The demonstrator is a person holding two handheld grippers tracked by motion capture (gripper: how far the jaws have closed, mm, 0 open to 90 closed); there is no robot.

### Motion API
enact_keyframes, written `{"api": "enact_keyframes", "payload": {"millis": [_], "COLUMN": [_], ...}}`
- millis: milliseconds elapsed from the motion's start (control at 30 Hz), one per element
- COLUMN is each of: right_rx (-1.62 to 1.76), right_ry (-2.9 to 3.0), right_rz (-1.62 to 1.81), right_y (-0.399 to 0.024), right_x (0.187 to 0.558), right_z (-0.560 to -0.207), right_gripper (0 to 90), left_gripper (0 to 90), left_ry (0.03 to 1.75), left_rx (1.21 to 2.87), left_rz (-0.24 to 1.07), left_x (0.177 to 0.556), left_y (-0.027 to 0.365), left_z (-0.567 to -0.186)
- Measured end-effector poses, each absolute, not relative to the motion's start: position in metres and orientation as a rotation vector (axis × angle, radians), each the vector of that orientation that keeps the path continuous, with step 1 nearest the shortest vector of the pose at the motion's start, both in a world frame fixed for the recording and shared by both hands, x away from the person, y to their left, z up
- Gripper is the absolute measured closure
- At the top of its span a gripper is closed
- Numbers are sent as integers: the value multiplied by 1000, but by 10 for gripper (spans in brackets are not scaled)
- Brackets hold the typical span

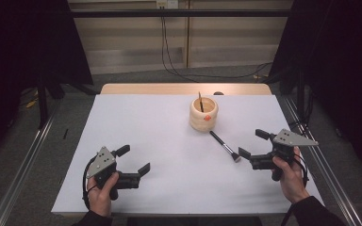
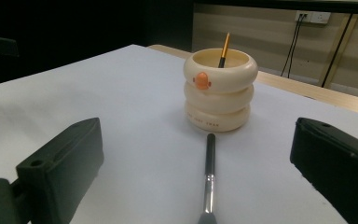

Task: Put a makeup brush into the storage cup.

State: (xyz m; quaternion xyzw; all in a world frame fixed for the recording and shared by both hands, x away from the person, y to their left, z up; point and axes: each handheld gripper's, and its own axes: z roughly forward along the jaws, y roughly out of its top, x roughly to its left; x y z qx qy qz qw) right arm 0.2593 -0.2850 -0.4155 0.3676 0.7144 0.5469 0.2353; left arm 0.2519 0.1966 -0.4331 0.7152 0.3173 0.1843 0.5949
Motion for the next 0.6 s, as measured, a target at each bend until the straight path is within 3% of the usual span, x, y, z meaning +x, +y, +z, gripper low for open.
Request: {"api": "enact_keyframes", "payload": {"millis": [600], "right_rx": [994], "right_ry": [2037], "right_rz": [1481], "right_y": [-268], "right_x": [306], "right_z": [-413], "right_gripper": [59], "left_gripper": [18], "left_ry": [737], "left_rx": [1660], "left_rz": [429], "left_x": [252], "left_y": [197], "left_z": [-433]}}
